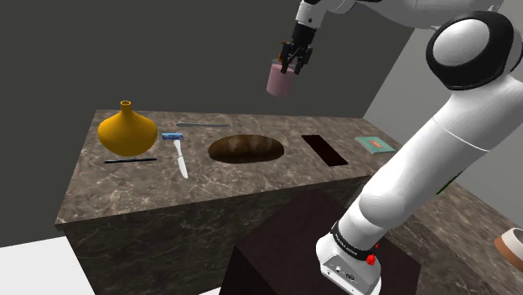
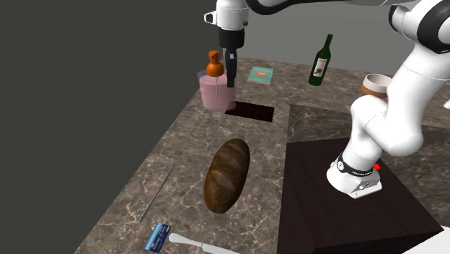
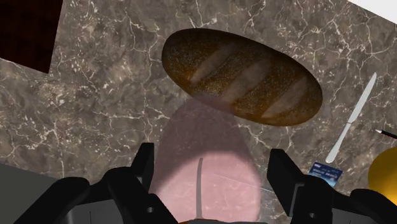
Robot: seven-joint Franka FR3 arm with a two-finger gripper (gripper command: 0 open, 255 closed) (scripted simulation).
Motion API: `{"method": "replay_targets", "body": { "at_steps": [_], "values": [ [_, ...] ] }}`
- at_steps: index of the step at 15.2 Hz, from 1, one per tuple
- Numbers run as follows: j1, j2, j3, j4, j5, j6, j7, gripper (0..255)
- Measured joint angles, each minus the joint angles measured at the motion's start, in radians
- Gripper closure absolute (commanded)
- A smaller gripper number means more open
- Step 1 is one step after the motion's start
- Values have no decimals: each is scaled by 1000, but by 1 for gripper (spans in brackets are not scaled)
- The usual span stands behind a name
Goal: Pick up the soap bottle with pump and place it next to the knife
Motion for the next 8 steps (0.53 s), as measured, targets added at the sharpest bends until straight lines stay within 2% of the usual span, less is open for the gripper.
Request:
{"method": "replay_targets", "body": {
  "at_steps": [8],
  "values": [
    [82, -57, 114, -72, 2, 19, 197, 255]
  ]
}}
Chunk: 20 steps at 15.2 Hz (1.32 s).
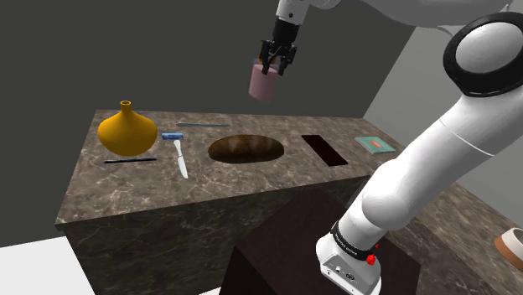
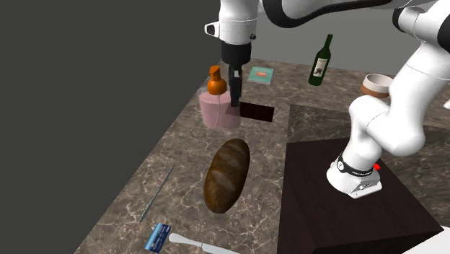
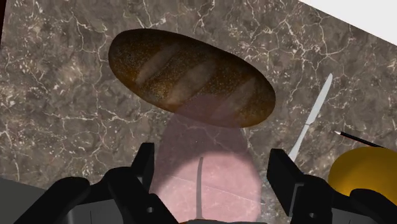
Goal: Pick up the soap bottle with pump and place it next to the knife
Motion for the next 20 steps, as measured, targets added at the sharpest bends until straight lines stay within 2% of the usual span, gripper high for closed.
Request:
{"method": "replay_targets", "body": {
  "at_steps": [9, 20],
  "values": [
    [91, 21, 128, 23, 17, 2, 216, 255],
    [209, 168, 274, 197, 13, -19, 481, 255]
  ]
}}
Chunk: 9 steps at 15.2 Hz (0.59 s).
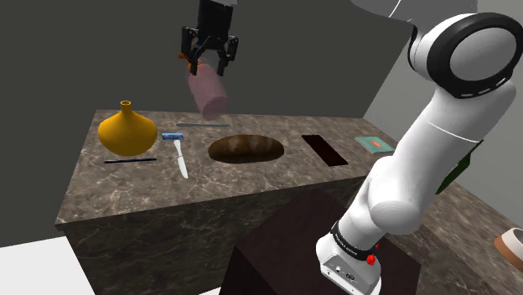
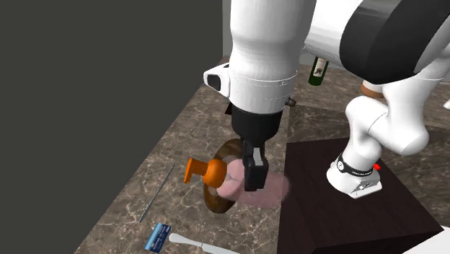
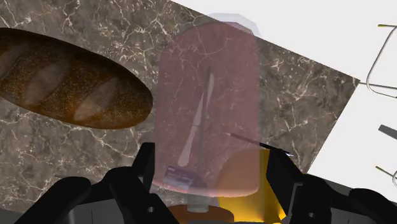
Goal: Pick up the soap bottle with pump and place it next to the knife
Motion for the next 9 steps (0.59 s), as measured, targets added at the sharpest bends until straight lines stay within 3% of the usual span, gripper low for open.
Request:
{"method": "replay_targets", "body": {
  "at_steps": [9],
  "values": [
    [114, 204, 88, 256, -50, -54, 198, 255]
  ]
}}
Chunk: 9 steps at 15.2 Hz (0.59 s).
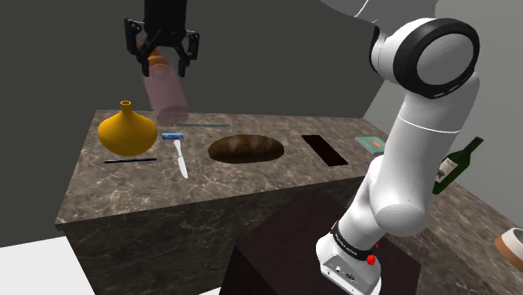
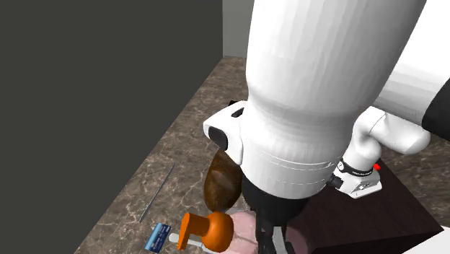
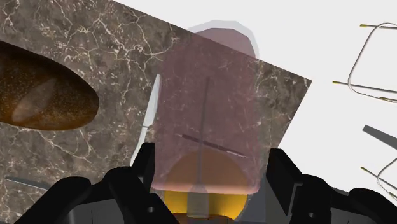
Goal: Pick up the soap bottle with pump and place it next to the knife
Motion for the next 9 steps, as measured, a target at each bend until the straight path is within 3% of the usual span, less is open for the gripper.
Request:
{"method": "replay_targets", "body": {
  "at_steps": [3, 9],
  "values": [
    [48, 89, 21, 119, -26, -33, 61, 255],
    [45, 71, 21, 17, -22, 51, 66, 255]
  ]
}}
